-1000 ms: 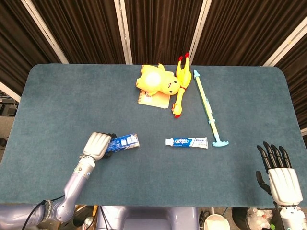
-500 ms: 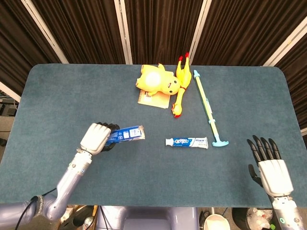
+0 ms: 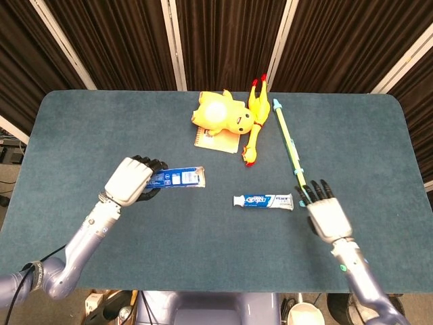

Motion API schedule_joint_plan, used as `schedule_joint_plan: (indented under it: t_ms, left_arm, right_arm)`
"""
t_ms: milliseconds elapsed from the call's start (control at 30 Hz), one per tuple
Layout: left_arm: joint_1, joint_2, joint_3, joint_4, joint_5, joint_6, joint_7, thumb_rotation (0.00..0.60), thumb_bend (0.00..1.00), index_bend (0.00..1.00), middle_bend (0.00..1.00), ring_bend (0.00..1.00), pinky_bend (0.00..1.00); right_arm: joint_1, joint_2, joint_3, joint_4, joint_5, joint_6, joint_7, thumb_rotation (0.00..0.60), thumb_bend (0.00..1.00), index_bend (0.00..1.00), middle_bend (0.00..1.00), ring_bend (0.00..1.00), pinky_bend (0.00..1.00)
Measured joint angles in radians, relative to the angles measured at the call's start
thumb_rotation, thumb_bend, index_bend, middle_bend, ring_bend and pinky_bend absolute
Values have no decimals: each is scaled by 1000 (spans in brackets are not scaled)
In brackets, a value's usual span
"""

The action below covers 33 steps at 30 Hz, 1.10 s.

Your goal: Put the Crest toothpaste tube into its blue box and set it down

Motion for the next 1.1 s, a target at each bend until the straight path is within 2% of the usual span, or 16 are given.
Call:
schedule_joint_plan:
  t_ms: [267, 633, 767, 833, 933, 1000, 1100]
  left_arm:
    - [-5, 16, -1, 1, -4, -15, -41, 600, 372, 374, 523, 493, 519]
    - [-8, 17, 7, 37, 5, -19, -84, 600, 373, 374, 523, 493, 519]
    - [-10, 17, 9, 44, 9, -19, -90, 600, 373, 374, 523, 493, 519]
    - [-10, 16, 10, 45, 10, -17, -93, 600, 373, 374, 523, 493, 519]
    - [-11, 17, 11, 46, 11, -16, -94, 600, 373, 374, 523, 493, 519]
    - [-11, 17, 11, 45, 12, -15, -94, 600, 373, 375, 524, 493, 519]
    - [-11, 17, 14, 42, 14, -14, -94, 600, 373, 375, 524, 494, 519]
  right_arm:
    - [94, -141, 15, 63, 123, -56, -109, 600, 463, 179, 173, 38, 0]
    - [156, -268, 7, 205, 196, -68, -126, 600, 463, 182, 185, 57, 0]
    - [168, -287, 1, 249, 211, -69, -119, 600, 462, 205, 256, 137, 21]
    - [170, -293, -2, 264, 216, -66, -114, 600, 463, 292, 350, 228, 119]
    - [171, -301, -11, 284, 215, -56, -106, 600, 462, 498, 536, 415, 392]
    - [170, -307, -17, 294, 206, -45, -95, 600, 462, 617, 635, 517, 525]
    - [166, -311, -25, 298, 196, -37, -73, 600, 463, 725, 719, 601, 611]
